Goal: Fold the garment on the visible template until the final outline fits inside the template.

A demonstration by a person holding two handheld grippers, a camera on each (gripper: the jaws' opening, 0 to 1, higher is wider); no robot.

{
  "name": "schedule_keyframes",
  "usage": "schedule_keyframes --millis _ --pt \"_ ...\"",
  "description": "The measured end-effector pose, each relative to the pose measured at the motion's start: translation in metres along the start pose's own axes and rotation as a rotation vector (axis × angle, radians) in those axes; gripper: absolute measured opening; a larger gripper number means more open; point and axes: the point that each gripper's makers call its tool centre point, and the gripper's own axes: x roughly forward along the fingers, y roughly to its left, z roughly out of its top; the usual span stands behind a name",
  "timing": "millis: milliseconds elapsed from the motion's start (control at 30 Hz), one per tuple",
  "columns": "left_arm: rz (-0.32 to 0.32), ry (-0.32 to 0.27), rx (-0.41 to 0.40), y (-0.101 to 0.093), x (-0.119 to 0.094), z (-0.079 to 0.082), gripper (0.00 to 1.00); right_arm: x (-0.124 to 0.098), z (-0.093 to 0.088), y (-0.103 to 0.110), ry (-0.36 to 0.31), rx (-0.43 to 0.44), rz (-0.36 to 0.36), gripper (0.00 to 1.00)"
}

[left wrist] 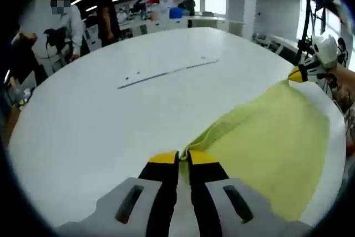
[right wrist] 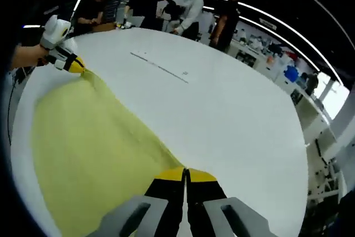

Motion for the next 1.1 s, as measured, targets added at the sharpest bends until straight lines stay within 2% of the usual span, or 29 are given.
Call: schedule_keyframes --millis 67,133,233,333,433,667,833,1100 --pt "0.012 0.001 -0.012 0.004 -0.003 0.001 0.08 -0.002 0.002 0.000 0.001 0.026 0.003 0.00" --pt "-0.009 -0.018 -0.047 0.002 -0.007 0.003 0.11 -0.005 0.003 0.002 0.000 0.051 0.018 0.00" --pt "-0.041 -0.041 -0.075 -0.002 -0.015 0.005 0.16 -0.011 0.005 0.007 -0.008 0.136 0.048 0.13" --pt "-0.086 -0.027 -0.089 -0.010 -0.022 0.001 0.24 -0.016 0.007 0.014 -0.016 0.255 0.098 0.28" --pt "-0.123 -0.029 -0.082 -0.020 -0.032 -0.002 0.35 -0.021 0.007 0.017 -0.015 0.290 0.119 0.40" --pt "-0.164 -0.046 -0.062 -0.031 -0.057 -0.008 0.49 -0.042 0.008 0.035 -0.008 0.328 0.188 0.63" --pt "-0.179 -0.041 -0.065 -0.033 -0.071 -0.016 0.54 -0.055 0.004 0.049 -0.005 0.351 0.226 0.69" --pt "-0.189 -0.032 -0.079 -0.041 -0.091 -0.033 0.56 -0.074 -0.013 0.065 0.018 0.340 0.239 0.69"
